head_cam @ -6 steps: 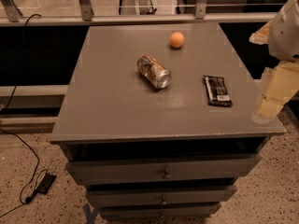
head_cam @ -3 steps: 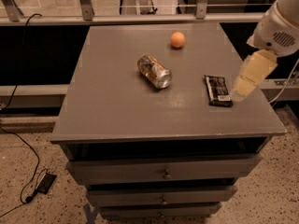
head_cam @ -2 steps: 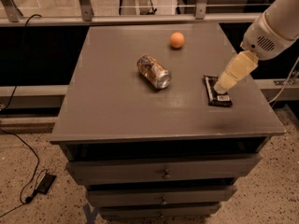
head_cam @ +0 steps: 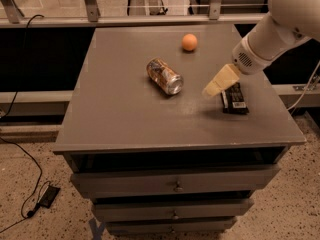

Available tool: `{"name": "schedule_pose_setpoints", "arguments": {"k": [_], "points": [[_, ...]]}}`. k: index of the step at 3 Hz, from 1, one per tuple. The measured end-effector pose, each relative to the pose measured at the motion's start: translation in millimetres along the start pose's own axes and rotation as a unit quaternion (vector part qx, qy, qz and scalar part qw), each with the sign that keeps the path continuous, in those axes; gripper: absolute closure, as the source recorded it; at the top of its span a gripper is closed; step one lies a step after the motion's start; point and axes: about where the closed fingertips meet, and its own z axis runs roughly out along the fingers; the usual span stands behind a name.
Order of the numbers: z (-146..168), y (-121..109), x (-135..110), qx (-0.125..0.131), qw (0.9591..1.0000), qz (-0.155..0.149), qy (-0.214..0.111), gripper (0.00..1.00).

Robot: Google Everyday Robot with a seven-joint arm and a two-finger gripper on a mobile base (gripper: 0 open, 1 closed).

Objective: Pick rxbar chocolate

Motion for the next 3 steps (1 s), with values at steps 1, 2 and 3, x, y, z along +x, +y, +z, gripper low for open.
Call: {"name": "schedule_pose_setpoints", "arguments": {"k": [1,2,3], "points": [[29.3,0.1,13.9,0.011,0.9978,0.057,0.032,0.18],[42.6,1.8,30.7,0.02,0.9932,0.098,0.061,0.42],[32.7,0.9,25.6,0.02,0.9932,0.098,0.061,0.73]]}}
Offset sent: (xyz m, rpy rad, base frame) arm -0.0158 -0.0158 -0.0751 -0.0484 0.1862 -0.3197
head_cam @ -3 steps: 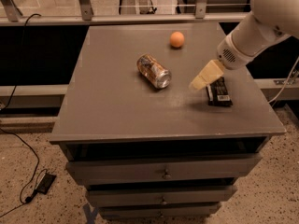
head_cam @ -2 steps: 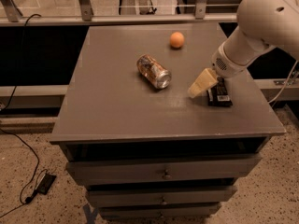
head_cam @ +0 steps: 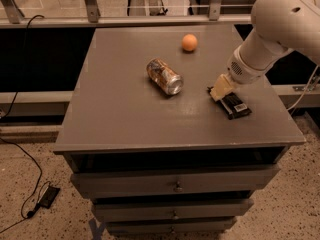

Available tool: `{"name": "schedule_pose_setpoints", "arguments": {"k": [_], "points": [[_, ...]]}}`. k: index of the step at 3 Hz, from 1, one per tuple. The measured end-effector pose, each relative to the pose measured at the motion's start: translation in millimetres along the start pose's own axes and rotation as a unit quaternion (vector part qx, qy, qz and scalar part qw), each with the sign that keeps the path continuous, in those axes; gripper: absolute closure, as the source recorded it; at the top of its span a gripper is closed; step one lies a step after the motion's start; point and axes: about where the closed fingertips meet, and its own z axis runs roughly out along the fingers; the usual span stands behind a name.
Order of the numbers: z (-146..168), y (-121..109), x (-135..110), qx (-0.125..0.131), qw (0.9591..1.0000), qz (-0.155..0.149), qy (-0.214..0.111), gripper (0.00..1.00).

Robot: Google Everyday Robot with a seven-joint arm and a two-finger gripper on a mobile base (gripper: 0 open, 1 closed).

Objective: Pick rxbar chocolate

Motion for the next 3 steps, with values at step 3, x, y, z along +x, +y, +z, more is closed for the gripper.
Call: {"name": "schedule_pose_setpoints", "arguments": {"k": [3], "points": [[-30.0,2.6,-18.0,-0.037,0.9985,-0.015,-0.037,1.0]]}}
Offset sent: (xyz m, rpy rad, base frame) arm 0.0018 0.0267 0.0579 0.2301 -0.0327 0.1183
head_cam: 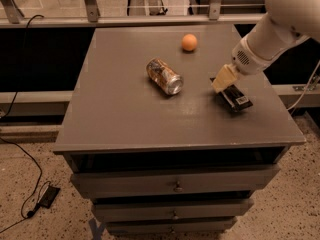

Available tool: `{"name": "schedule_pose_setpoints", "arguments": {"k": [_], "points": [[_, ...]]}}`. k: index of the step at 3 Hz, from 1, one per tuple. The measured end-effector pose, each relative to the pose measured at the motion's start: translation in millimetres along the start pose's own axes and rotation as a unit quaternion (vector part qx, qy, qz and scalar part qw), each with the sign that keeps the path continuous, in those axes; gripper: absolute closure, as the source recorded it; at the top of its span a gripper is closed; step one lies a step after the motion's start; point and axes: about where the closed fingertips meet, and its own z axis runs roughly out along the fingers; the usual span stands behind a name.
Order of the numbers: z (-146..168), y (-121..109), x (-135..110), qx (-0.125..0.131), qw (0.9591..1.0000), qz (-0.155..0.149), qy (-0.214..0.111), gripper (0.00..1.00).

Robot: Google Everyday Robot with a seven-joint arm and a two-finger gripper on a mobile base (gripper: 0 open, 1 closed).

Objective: Pick rxbar chocolate

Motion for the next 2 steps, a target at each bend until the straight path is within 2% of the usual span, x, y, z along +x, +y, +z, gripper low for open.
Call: {"name": "schedule_pose_setpoints", "arguments": {"k": [1,2], "points": [[-46.7,6.9,-29.8,-0.043,0.9963,-0.032,-0.066,1.0],[-57.4,10.3,-40.7,-0.049,0.9946,-0.039,-0.083,1.0]]}}
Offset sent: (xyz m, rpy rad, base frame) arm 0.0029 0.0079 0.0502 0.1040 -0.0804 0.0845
